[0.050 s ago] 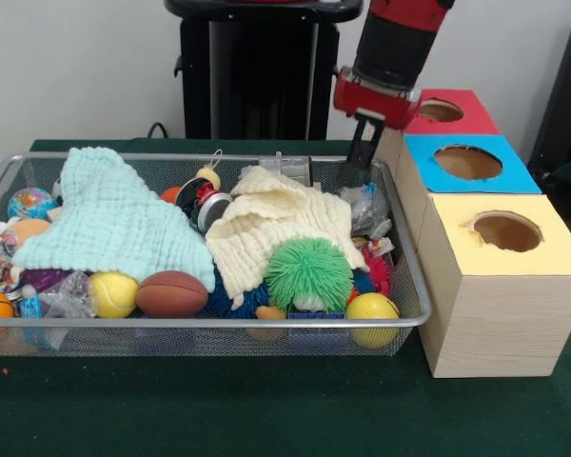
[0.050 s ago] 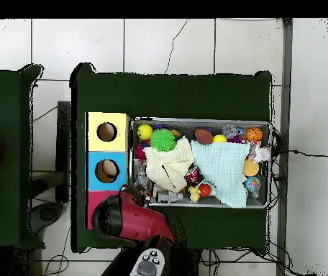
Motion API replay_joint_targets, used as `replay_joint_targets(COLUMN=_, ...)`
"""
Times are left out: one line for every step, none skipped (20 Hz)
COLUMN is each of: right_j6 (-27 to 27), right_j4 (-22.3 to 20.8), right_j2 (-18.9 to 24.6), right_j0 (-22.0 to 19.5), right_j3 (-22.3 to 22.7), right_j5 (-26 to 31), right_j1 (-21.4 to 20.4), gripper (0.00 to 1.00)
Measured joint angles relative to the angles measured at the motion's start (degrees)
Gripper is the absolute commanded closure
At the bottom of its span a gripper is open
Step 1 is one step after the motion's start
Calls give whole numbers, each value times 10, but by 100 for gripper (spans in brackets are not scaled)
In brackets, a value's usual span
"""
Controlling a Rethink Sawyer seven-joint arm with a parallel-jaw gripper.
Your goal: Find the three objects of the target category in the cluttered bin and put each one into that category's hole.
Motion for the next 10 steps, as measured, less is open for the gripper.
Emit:
replay_joint_targets(right_j6=0, right_j4=0, right_j2=-1, right_j0=3, right_j3=0, right_j5=18, right_j1=-10, gripper=100)
replay_joint_targets(right_j6=0, right_j4=0, right_j2=-1, right_j0=6, right_j3=0, right_j5=37, right_j1=-19, gripper=100)
replay_joint_targets(right_j6=0, right_j4=0, right_j2=-1, right_j0=7, right_j3=0, right_j5=51, right_j1=-29, gripper=100)
replay_joint_targets(right_j6=0, right_j4=0, right_j2=-1, right_j0=8, right_j3=0, right_j5=61, right_j1=-41, gripper=100)
replay_joint_targets(right_j6=0, right_j4=0, right_j2=-1, right_j0=8, right_j3=0, right_j5=60, right_j1=-44, gripper=100)
replay_joint_targets(right_j6=0, right_j4=0, right_j2=-1, right_j0=7, right_j3=0, right_j5=60, right_j1=-47, gripper=100)
replay_joint_targets(right_j6=0, right_j4=0, right_j2=-1, right_j0=6, right_j3=0, right_j5=55, right_j1=-50, gripper=100)
replay_joint_targets(right_j6=0, right_j4=0, right_j2=0, right_j0=5, right_j3=0, right_j5=48, right_j1=-52, gripper=100)
replay_joint_targets(right_j6=0, right_j4=0, right_j2=2, right_j0=0, right_j3=0, right_j5=29, right_j1=-50, gripper=100)
replay_joint_targets(right_j6=0, right_j4=0, right_j2=4, right_j0=-3, right_j3=0, right_j5=15, right_j1=-47, gripper=100)
